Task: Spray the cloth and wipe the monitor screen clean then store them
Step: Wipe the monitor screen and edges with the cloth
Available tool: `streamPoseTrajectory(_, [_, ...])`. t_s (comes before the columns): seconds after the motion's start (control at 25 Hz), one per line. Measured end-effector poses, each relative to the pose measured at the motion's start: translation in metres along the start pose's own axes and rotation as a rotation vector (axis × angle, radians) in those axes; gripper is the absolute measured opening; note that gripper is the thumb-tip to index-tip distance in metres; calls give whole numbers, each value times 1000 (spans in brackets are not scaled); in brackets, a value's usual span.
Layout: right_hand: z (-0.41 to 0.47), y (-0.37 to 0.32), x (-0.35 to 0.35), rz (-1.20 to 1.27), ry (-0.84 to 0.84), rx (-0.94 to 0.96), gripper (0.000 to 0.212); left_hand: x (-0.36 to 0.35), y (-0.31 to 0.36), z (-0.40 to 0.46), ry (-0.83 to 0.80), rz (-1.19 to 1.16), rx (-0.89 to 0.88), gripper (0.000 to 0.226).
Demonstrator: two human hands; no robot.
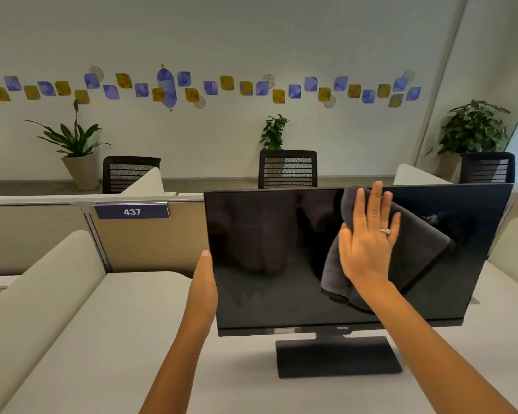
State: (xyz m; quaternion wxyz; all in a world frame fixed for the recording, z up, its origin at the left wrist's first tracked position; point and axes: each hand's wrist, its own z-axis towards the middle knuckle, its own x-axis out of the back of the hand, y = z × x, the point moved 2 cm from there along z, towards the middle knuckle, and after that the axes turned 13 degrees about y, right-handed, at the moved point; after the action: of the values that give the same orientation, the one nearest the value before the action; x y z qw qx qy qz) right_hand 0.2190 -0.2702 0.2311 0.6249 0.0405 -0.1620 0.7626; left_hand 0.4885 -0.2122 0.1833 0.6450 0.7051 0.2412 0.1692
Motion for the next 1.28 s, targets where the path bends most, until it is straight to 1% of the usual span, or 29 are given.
streamPoseTrajectory(0.16, [3,22,0,57,31,-130,60,-5,1,-3,18,14,46,63])
streamPoseTrajectory(0.28, [1,7,-7,129,70,-129,59,-6,1,-7,28,32,82,62])
streamPoseTrajectory(0.48, [-11,-59,-20,191,43,50,62,-6,0,-8,33,84,53,57])
streamPoseTrajectory(0.6, [-21,-104,-25,202,14,187,66,-4,-2,-7,28,109,-24,54])
streamPoseTrajectory(0.68, [-32,-121,-29,208,-20,264,67,-4,-3,-8,22,103,-84,51])
streamPoseTrajectory(0.8, [-53,-124,-32,228,-74,375,66,-9,1,-13,45,82,-140,46])
streamPoseTrajectory(0.96, [-79,-95,-34,203,-84,456,66,-16,9,-20,85,77,-125,46])
streamPoseTrajectory(1.04, [-87,-73,-32,157,-73,429,68,-18,15,-23,108,68,-73,46])
streamPoseTrajectory(1.08, [-88,-61,-31,136,-62,386,69,-19,18,-25,114,62,-46,46])
streamPoseTrajectory(1.16, [-81,-35,-27,108,-31,245,68,-21,22,-26,114,50,-9,45])
streamPoseTrajectory(1.28, [-55,-4,-22,128,40,35,60,-22,26,-29,105,70,-3,46])
